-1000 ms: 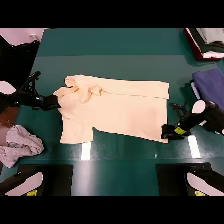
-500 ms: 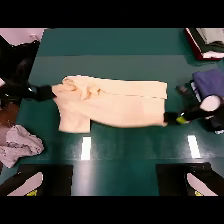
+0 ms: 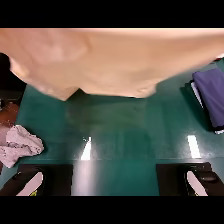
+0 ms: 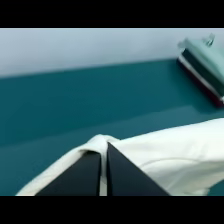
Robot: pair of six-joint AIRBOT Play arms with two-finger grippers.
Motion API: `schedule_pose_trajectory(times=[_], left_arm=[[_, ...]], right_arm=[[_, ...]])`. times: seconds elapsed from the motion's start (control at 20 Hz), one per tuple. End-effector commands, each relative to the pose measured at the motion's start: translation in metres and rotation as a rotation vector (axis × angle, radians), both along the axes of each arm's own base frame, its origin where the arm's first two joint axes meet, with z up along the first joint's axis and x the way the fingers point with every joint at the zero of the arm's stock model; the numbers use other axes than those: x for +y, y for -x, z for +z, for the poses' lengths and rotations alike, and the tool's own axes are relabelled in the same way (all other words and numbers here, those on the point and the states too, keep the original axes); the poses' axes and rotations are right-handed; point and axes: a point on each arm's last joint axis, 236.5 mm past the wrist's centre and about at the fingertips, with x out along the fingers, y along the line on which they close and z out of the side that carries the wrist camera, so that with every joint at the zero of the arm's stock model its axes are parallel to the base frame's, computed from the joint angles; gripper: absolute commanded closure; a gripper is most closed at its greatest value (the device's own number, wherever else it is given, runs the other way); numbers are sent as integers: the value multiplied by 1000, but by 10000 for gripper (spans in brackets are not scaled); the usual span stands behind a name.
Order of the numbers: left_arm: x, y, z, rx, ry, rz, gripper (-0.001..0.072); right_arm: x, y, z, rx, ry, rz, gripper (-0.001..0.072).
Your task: Fold the shirts.
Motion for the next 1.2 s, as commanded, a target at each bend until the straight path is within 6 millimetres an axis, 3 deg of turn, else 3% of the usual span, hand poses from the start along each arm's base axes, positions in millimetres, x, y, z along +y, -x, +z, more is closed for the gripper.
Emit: schedule_pose_trajectory(times=[0.0, 0.15, 0.2, 0.3, 0.4, 0.5, 0.55, 0.65, 0.8, 0.95, 1.15], left_arm=[[-29, 100, 96, -305, 12, -88, 680], [-49, 162, 128, -442, 61, -172, 681], [-52, 178, 134, -477, 72, -185, 681], [-53, 191, 138, -503, 69, -180, 681], [-49, 183, 130, -478, 38, -155, 681], [-34, 146, 105, -375, 10, -83, 682], [-25, 121, 85, -293, 7, -49, 682], [-9, 64, 24, -77, -3, -1, 681], [-2, -12, -90, 293, 10, -26, 681], [6, -67, -191, 575, 36, -32, 681], [12, -107, -309, 861, 38, -57, 680]], right_arm=[[-7, 77, 95, -263, 59, -75, 697], [-14, 114, 122, -314, 108, -156, 697], [-17, 119, 126, -304, 130, -184, 697], [-27, 115, 121, -219, 156, -235, 697], [-41, 97, 102, -79, 157, -258, 698], [-57, 70, 70, 99, 112, -258, 698], [-63, 55, 49, 199, 95, -244, 698], [-77, 24, -3, 411, 47, -209, 698], [-76, -25, -93, 690, -18, -107, 698], [-57, -60, -179, 932, -24, -3, 698], [-33, -93, -273, 1145, 47, 58, 698]])
